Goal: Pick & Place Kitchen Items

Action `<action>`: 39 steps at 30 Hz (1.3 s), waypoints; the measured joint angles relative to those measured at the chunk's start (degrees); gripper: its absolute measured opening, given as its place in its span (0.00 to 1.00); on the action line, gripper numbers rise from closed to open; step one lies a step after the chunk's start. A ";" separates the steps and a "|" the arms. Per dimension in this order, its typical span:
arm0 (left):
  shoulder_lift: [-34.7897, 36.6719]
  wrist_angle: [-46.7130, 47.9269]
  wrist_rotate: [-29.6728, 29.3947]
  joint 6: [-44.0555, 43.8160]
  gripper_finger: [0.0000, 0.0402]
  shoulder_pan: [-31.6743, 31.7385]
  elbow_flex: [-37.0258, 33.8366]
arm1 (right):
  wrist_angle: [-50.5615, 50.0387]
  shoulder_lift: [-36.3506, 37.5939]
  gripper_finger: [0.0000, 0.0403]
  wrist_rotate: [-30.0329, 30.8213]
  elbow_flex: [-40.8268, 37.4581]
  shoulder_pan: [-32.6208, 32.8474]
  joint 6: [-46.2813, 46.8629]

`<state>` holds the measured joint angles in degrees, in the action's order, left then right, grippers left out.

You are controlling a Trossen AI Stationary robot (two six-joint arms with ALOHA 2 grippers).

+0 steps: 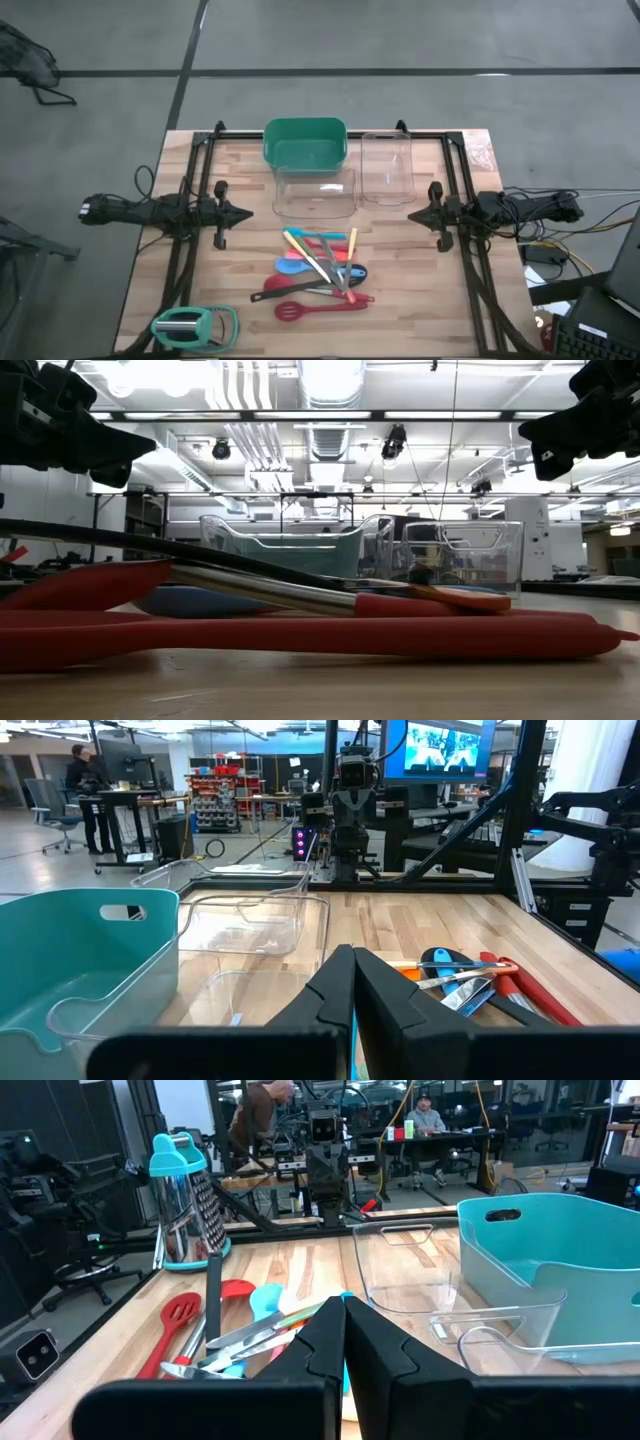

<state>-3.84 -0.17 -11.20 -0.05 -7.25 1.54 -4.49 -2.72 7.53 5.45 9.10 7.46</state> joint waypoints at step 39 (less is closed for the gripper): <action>-0.02 -0.01 0.00 -0.01 0.02 -0.02 0.00 | 39.87 -57.82 0.02 -14.80 21.23 0.11 12.35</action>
<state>-3.86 -0.19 -11.20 -0.06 -7.27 1.55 35.38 -60.54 -7.27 26.68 9.21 19.81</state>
